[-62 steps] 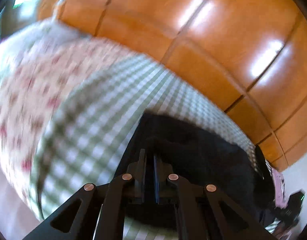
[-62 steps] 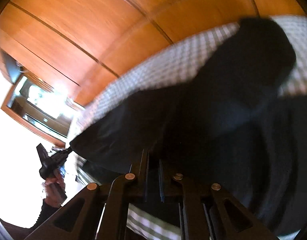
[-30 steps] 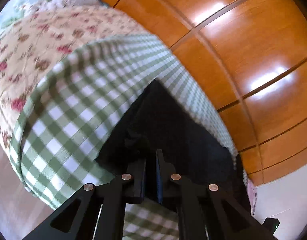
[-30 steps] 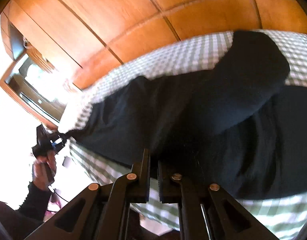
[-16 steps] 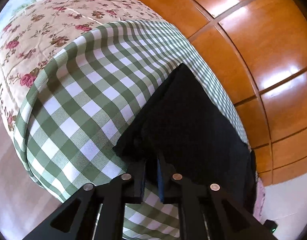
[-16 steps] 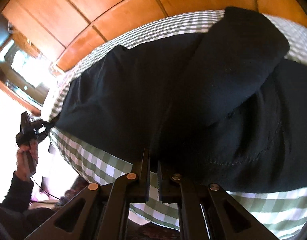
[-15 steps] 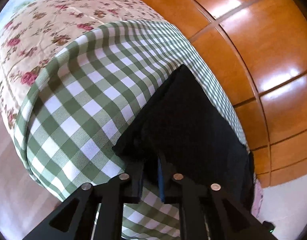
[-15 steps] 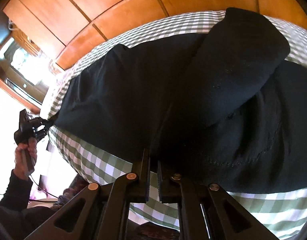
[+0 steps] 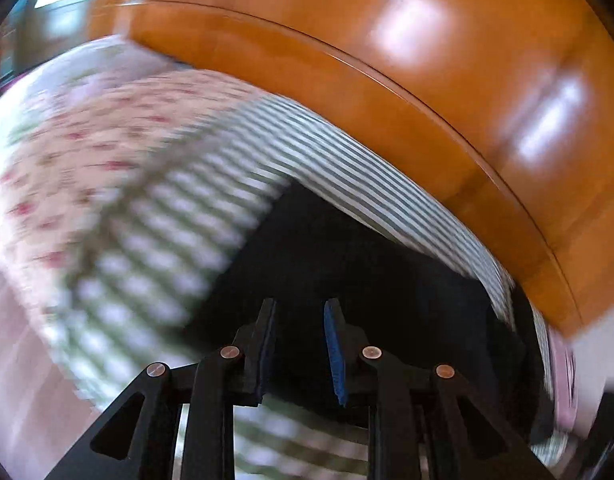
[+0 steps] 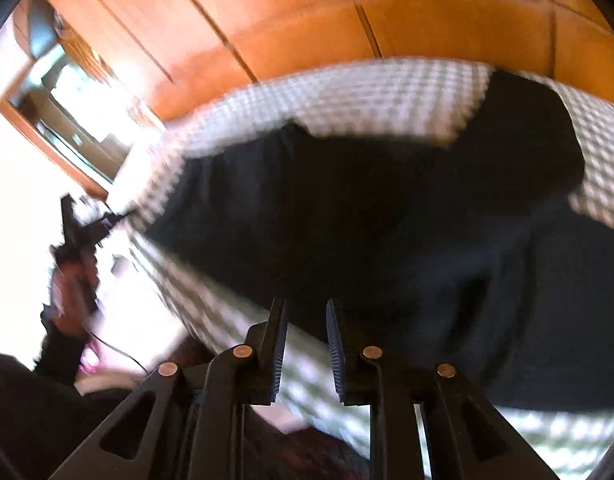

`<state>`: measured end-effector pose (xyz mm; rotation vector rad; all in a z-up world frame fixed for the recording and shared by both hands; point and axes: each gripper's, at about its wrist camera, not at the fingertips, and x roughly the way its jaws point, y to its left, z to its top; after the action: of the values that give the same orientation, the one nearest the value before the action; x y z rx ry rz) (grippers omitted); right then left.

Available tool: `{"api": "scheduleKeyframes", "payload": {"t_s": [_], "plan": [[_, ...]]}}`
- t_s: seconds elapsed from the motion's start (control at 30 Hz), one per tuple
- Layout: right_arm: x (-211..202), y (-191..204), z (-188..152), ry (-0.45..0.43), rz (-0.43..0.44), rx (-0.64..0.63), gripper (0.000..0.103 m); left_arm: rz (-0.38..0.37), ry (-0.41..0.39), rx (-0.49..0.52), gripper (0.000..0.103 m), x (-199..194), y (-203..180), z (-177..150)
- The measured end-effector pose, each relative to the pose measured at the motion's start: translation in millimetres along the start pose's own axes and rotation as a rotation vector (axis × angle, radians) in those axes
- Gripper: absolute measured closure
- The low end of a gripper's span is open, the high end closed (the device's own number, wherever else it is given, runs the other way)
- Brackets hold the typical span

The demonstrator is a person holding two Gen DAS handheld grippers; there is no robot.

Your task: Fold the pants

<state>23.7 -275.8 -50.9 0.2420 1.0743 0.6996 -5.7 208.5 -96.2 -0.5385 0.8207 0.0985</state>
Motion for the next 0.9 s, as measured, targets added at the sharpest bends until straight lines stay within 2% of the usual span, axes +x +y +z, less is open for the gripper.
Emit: {"api": "scheduleKeyframes", "payload": {"t_s": [0.1, 0.13, 0.2, 0.3, 0.37, 0.43, 0.5, 0.57, 0.7, 0.73, 0.77, 0.83, 0.9], "plan": [[13, -6, 37, -0.058, 0.125, 0.058, 0.082, -0.088, 0.065, 0.126, 0.080, 28, -48, -12], [25, -10, 53, -0.063, 0.168, 0.082, 0.079, -0.121, 0.076, 0.171, 0.080, 34, -64, -18], [44, -15, 79, -0.067, 0.199, 0.110, 0.076, -0.163, 0.105, 0.256, 0.080, 44, -88, -29], [82, -28, 122, -0.031, 0.294, 0.163, 0.069, -0.182, 0.181, 0.336, 0.080, 64, -110, -45], [105, -35, 142, -0.005, 0.298, 0.188, 0.055, -0.195, 0.224, 0.356, 0.080, 73, -116, -53], [129, -40, 158, 0.044, 0.305, 0.199, 0.055, -0.172, 0.236, 0.390, 0.080, 78, -117, -61], [154, -41, 170, 0.120, 0.305, 0.179, 0.055, -0.179, 0.232, 0.388, 0.080, 78, -115, -63], [170, -38, 177, 0.173, 0.294, 0.152, 0.055, -0.197, 0.244, 0.343, 0.079, 80, -110, -61], [202, -9, 188, 0.276, 0.309, 0.024, 0.056, -0.230, 0.251, 0.271, 0.079, 84, -101, -60], [209, -3, 190, 0.284, 0.315, -0.001, 0.064, -0.234, 0.250, 0.267, 0.079, 83, -101, -61], [215, 6, 191, 0.282, 0.313, -0.035, 0.077, -0.236, 0.248, 0.269, 0.079, 78, -99, -65], [214, 15, 194, 0.220, 0.256, -0.090, 0.091, -0.233, 0.247, 0.276, 0.079, 80, -103, -66], [216, 7, 196, 0.147, 0.210, -0.054, 0.094, -0.225, 0.244, 0.284, 0.079, 81, -105, -66]]}}
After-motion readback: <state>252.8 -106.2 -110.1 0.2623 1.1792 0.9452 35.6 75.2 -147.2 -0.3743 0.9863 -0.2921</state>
